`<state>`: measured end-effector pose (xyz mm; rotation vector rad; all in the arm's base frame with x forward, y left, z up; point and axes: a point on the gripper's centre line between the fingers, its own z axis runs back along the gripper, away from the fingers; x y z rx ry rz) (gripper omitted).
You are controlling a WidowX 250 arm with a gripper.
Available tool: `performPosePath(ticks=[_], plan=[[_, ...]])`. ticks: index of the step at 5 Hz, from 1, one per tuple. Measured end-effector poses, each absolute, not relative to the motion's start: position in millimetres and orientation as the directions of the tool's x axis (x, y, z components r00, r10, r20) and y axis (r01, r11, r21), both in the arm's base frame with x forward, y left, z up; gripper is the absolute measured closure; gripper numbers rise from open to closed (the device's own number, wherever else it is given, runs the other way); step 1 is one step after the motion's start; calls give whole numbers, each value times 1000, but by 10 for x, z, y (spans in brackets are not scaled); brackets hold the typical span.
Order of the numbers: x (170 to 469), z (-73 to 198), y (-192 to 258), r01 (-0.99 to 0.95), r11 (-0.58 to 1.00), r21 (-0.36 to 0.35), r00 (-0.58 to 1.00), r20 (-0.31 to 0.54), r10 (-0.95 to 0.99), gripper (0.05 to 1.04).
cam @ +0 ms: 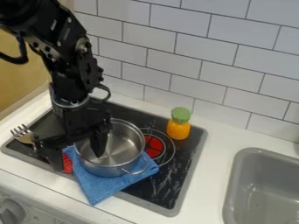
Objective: Move the silver pot in the blue cloth
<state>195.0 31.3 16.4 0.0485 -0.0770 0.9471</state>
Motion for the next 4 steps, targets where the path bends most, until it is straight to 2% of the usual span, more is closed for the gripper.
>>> performPosePath(ticks=[1,3,4], plan=[[1924,76,280,-789,614,35,615,55,787,127],[1937,76,288,-792,611,25,611,57,790,653],[1915,71,289,-797,604,31,604,50,795,849]])
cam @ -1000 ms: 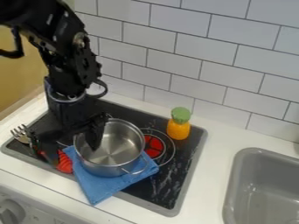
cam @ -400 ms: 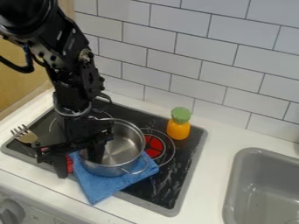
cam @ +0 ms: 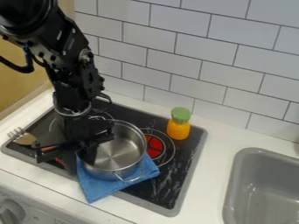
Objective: Move the silver pot in the blue cloth
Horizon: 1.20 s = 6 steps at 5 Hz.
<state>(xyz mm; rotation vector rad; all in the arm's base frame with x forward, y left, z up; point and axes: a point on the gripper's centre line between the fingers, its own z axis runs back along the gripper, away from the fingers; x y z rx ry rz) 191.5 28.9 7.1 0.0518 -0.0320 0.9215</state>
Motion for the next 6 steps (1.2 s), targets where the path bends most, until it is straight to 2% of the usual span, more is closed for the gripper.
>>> performPosePath(ticks=[1,2,4,6], plan=[[1909,83,296,-796,604,31,605,41,795,964],[1910,107,288,-789,614,24,614,40,788,1011],[1872,171,286,-808,589,14,589,6,808,1027],[2145,487,499,-861,503,-73,504,-2,864,1029]])
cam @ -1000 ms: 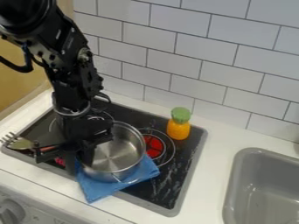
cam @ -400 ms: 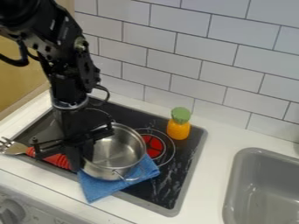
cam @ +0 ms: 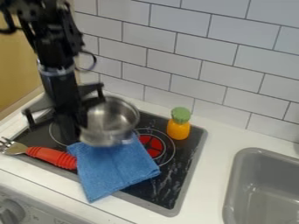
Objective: Move the silver pot in the blue cloth
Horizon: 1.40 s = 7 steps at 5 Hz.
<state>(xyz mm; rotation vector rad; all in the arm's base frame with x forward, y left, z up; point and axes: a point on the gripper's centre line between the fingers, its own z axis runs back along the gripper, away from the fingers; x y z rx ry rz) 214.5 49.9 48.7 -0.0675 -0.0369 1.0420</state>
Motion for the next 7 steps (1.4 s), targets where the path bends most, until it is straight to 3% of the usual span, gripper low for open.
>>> performPosePath(ticks=[2,4,6,7], plan=[[2514,573,812,-892,436,-119,441,-23,897,1029],[2748,400,1076,-919,387,-79,392,-48,919,1029],[2799,144,1178,-927,374,-16,374,-74,925,1029],[2820,115,1168,-930,368,-27,369,-79,926,1029]])
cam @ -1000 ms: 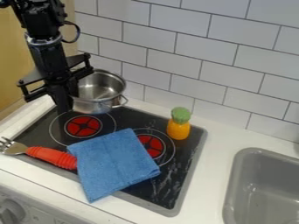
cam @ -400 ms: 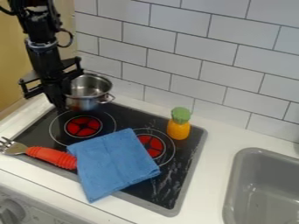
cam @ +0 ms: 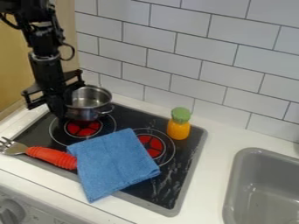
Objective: Move the silver pot in the blue cloth
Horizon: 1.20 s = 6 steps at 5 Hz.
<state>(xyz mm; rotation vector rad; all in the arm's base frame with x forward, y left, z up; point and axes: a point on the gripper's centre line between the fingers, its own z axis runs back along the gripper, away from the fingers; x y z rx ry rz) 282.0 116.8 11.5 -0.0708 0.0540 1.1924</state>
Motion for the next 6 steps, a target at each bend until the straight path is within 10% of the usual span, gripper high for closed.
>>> performPosePath(ticks=[2,5,6], plan=[[2821,77,1190,-948,317,-16,318,-69,946,838],[2777,144,1072,-949,310,-52,314,-120,942,65],[2767,356,1153,-952,289,-106,298,-90,950,76]])
